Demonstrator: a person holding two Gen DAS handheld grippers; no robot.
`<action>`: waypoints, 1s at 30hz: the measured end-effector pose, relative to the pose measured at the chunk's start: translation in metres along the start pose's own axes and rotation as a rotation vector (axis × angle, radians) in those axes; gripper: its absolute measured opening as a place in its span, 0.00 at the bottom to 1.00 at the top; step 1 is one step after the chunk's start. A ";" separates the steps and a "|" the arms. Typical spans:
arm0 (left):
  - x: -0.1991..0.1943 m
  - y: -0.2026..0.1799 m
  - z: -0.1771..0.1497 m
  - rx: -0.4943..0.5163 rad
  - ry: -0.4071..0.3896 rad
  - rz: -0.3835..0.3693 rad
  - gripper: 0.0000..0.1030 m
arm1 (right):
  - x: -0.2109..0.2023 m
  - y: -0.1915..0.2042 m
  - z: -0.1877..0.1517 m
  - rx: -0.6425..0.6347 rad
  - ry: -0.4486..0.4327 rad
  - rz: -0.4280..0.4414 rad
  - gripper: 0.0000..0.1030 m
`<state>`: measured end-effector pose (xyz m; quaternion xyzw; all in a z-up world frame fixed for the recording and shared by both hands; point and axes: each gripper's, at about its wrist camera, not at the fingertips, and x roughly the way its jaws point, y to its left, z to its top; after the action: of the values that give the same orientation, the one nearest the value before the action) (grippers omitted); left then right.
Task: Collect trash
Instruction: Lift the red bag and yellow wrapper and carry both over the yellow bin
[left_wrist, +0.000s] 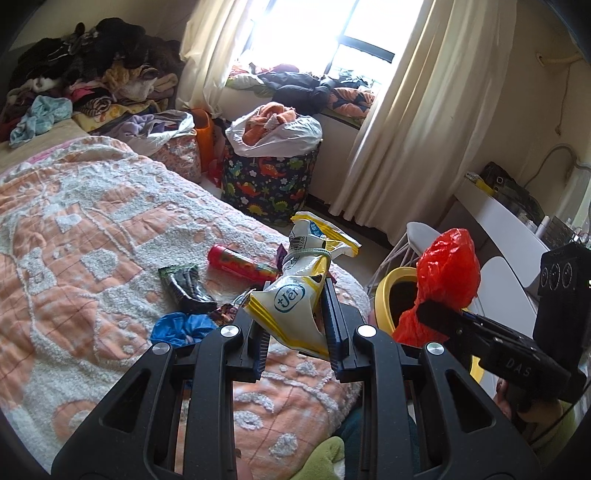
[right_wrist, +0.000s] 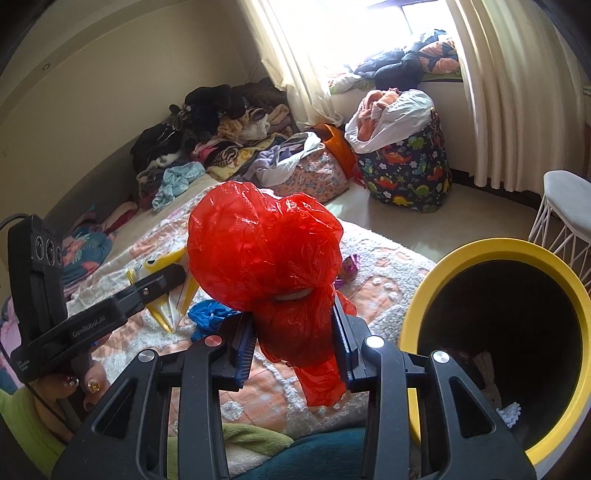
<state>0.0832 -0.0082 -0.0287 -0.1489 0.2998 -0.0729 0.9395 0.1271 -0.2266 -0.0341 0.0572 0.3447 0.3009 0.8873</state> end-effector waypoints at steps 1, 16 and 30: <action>0.001 -0.003 0.000 0.005 0.002 -0.004 0.19 | -0.001 -0.003 0.001 0.006 -0.004 -0.004 0.33; 0.011 -0.031 -0.006 0.058 0.029 -0.047 0.19 | -0.021 -0.047 0.005 0.088 -0.057 -0.092 0.33; 0.021 -0.061 -0.015 0.117 0.059 -0.104 0.19 | -0.036 -0.077 0.005 0.152 -0.101 -0.175 0.33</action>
<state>0.0889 -0.0738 -0.0317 -0.1068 0.3143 -0.1434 0.9323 0.1477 -0.3094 -0.0329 0.1091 0.3250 0.1918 0.9196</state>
